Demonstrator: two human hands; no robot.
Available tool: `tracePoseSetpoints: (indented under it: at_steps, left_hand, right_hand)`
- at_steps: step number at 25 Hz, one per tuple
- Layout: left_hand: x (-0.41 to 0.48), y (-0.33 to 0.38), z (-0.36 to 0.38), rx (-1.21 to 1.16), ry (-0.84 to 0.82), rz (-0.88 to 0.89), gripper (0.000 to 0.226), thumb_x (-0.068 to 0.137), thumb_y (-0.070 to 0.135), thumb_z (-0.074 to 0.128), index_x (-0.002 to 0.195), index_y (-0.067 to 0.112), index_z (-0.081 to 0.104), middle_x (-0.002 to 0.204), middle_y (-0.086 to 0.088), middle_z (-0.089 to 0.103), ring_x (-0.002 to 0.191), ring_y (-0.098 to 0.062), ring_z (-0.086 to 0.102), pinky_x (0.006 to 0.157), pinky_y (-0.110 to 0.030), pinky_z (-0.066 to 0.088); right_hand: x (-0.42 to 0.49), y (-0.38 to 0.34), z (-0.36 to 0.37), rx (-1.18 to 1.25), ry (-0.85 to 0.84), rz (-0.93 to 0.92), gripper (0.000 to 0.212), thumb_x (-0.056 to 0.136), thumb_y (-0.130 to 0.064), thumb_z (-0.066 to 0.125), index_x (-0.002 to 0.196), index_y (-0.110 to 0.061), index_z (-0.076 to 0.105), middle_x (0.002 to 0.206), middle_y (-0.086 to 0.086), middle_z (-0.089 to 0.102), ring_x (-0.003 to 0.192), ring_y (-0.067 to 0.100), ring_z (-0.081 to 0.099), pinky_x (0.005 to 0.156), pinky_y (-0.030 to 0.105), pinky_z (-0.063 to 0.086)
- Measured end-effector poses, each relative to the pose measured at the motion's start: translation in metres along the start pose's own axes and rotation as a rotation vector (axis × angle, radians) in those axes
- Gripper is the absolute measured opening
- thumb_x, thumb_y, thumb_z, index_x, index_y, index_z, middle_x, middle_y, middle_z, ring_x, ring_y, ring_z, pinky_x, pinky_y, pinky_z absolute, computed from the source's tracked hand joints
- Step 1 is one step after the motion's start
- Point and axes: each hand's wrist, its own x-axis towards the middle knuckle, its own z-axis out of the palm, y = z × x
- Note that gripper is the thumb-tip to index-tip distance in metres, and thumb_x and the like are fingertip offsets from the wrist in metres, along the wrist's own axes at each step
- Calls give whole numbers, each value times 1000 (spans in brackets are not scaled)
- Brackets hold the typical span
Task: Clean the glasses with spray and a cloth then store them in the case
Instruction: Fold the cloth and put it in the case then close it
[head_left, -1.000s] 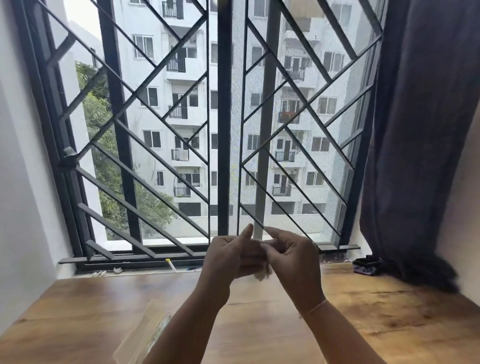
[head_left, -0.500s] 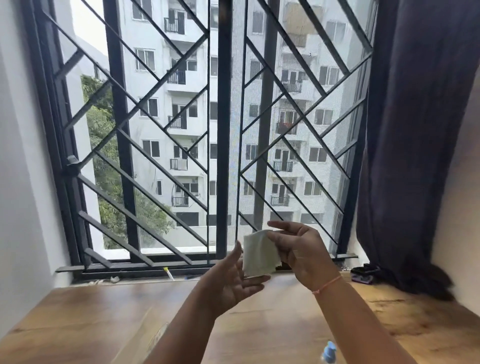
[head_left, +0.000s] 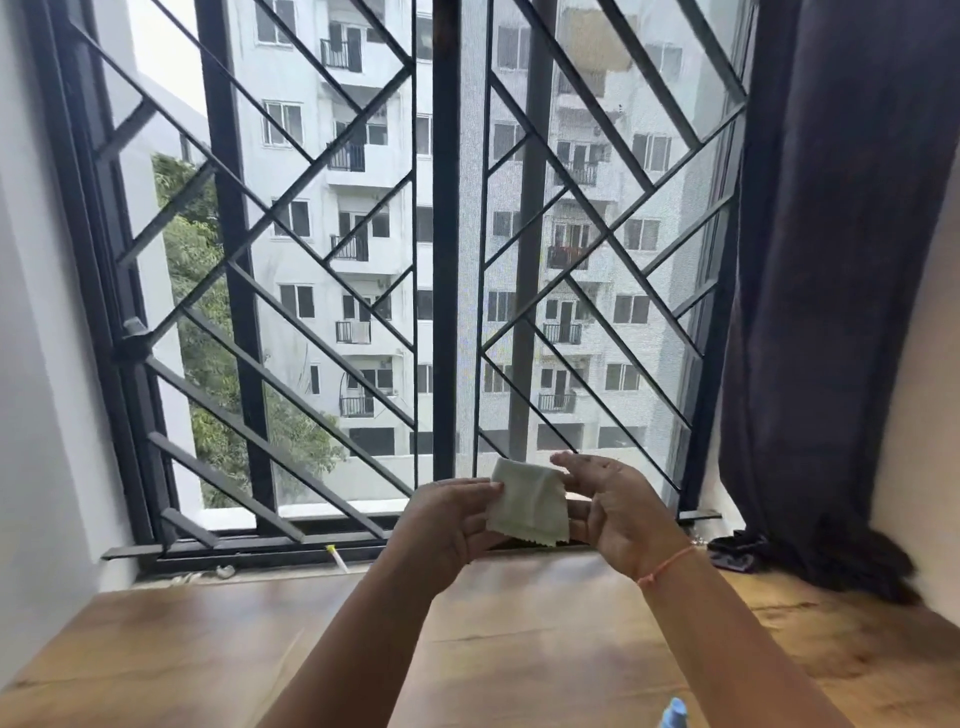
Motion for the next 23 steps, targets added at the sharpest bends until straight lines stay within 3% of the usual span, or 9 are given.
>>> tracePoseSetpoints:
  at_steps: [2, 6, 9, 12, 15, 20, 23]
  left_hand:
    - [1, 0, 1, -22, 32, -11, 14, 85, -2, 54, 96, -9, 58, 73, -18, 68, 52, -21, 68, 41, -24, 53]
    - [-1, 2, 2, 10, 63, -12, 18, 82, -9, 55, 100, -11, 58, 77, -21, 63, 47, -20, 66, 37, -20, 50]
    - [-1, 7, 3, 126, 72, 75, 21, 78, -17, 56, 98, -11, 61, 78, -22, 64, 53, -21, 66, 44, -20, 53]
    - [-4, 17, 8, 207, 51, 243, 16, 75, -18, 59, 79, -4, 65, 71, -15, 64, 55, -20, 65, 48, -21, 55]
    - [-8, 26, 14, 235, 15, 354, 33, 76, -21, 52, 62, 5, 66, 58, -7, 63, 51, -16, 63, 47, -21, 53]
    - [-14, 29, 16, 212, -50, 354, 38, 78, -21, 46, 58, 5, 65, 54, -6, 61, 55, -17, 64, 55, -27, 57]
    - [-16, 29, 18, 190, -55, 336, 39, 79, -19, 41, 59, 2, 66, 61, -16, 62, 61, -25, 65, 60, -30, 59]
  right_hand:
    - [-2, -1, 1, -15, -32, 16, 17, 74, -9, 68, 88, -7, 59, 73, 12, 66, 59, 29, 65, 51, 37, 57]
    - [-1, 0, -1, -65, -28, -11, 57, 64, 24, 62, 115, 1, 49, 82, 20, 63, 59, 24, 66, 47, 28, 54]
    - [0, -4, -2, -62, -7, -91, 58, 65, 29, 58, 116, 4, 49, 83, 20, 66, 62, 24, 68, 49, 27, 55]
    - [-3, -10, 0, -74, -17, -251, 53, 68, 29, 54, 113, 1, 54, 69, 10, 71, 63, 20, 68, 53, 28, 56]
    - [-9, -17, 2, -109, -26, -387, 50, 72, 29, 41, 106, -2, 59, 68, 10, 72, 66, 21, 69, 55, 33, 57]
    - [-11, -19, 3, -123, -34, -423, 48, 73, 27, 38, 104, -3, 61, 66, 7, 70, 65, 19, 67, 55, 34, 57]
    - [-12, -17, 3, -101, -38, -425, 46, 74, 24, 37, 103, -2, 61, 67, 10, 70, 66, 20, 65, 60, 33, 55]
